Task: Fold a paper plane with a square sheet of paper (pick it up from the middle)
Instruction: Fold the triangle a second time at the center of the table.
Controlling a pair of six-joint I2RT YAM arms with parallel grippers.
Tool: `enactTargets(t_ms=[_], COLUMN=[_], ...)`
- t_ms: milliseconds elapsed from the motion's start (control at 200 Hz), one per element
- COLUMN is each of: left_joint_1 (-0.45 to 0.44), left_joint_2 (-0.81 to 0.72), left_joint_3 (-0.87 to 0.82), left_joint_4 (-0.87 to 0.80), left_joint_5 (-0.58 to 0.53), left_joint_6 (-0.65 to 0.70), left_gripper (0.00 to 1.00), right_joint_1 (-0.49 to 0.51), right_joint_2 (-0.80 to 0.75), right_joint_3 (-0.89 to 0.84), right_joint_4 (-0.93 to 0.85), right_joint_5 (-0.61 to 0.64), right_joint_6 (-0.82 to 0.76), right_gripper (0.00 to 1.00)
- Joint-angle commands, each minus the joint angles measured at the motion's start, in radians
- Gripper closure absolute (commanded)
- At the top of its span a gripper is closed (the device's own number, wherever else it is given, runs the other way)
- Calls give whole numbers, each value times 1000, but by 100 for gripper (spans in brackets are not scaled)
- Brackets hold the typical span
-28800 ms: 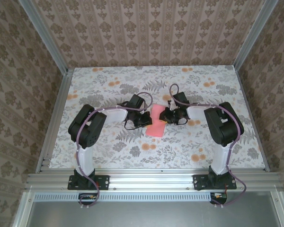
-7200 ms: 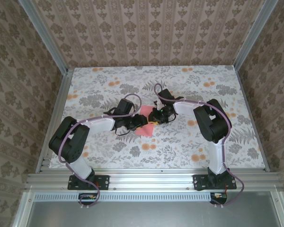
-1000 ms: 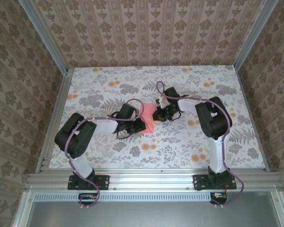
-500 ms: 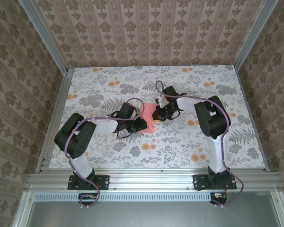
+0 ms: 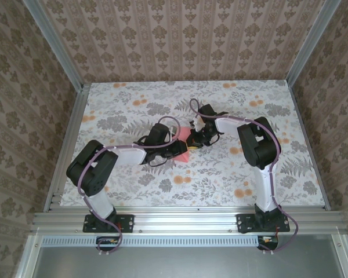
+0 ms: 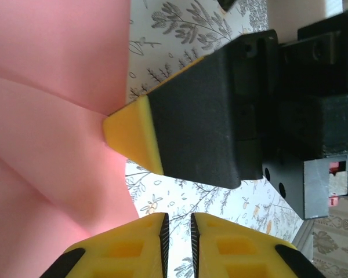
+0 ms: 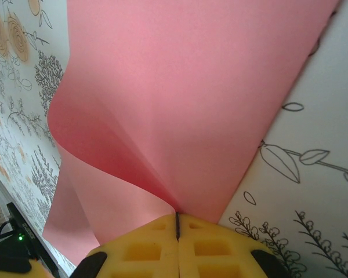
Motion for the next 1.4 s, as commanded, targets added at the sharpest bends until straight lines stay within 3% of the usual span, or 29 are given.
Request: enactTargets(t_ms=[0,1395], left_joint_1=[-16,-41], left_joint_2=[29,123], left_joint_3=[-7,-14], left_joint_4=[24,63], left_joint_5=[5,7], left_joint_6=[-30,-41], left_gripper=[81,79], right_joint_1=[0,1], right_joint_2=[68,94], right_joint_3=[-13,-4], right_joint_4=[-98,-112], right_joint_5=[151,153], right_joint_6=[12,36], right_gripper=[93,93])
